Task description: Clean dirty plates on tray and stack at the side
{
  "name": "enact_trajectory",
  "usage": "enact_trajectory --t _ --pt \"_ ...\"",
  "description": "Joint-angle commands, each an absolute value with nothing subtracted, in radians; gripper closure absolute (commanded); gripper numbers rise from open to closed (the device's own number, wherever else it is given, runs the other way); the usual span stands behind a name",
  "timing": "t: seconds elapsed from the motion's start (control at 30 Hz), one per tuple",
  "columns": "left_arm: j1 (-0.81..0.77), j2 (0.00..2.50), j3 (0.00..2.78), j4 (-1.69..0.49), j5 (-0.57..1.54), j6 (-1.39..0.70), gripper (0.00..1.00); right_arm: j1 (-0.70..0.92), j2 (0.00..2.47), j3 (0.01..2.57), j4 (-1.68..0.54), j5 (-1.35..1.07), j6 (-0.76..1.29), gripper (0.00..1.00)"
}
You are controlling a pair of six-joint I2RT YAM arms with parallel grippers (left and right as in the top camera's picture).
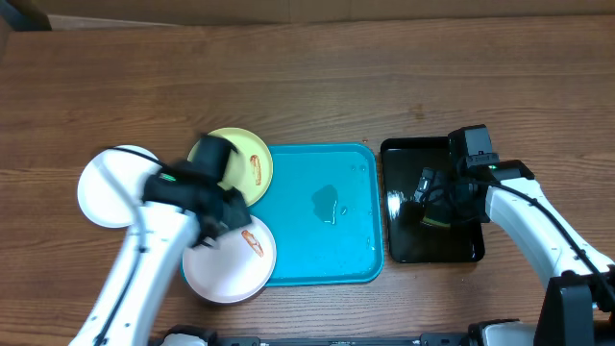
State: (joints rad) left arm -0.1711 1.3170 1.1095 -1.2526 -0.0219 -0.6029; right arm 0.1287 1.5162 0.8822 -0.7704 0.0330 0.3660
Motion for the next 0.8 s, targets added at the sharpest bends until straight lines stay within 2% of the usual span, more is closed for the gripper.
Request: enact_trajectory --t 0.0,0.17,0.3,0.5,0.77 --pt "-0.03 1.309 1.171 -1.302 -0.112 -0.515 0.28 0.128 1.515 0.883 -0.765 0.044 0.371 0.0" --pt "0.16 1.309 1.05 -1.224 -0.107 -0.516 0.28 0.128 1.515 0.883 -0.765 0.044 0.371 0.0" --pt "0.237 1.309 0.913 -1.116 -0.098 -0.515 0.25 0.128 1.515 0.883 -0.765 0.044 0.371 0.0" --pt "0.248 1.309 0.761 -0.986 0.021 -0.471 0.25 0.128 1.515 0.883 -0.765 0.044 0.371 0.0" --pt "0.248 1.309 0.663 -0.953 0.088 -0.441 0.25 0.128 1.515 0.883 -0.765 0.044 0.371 0.0"
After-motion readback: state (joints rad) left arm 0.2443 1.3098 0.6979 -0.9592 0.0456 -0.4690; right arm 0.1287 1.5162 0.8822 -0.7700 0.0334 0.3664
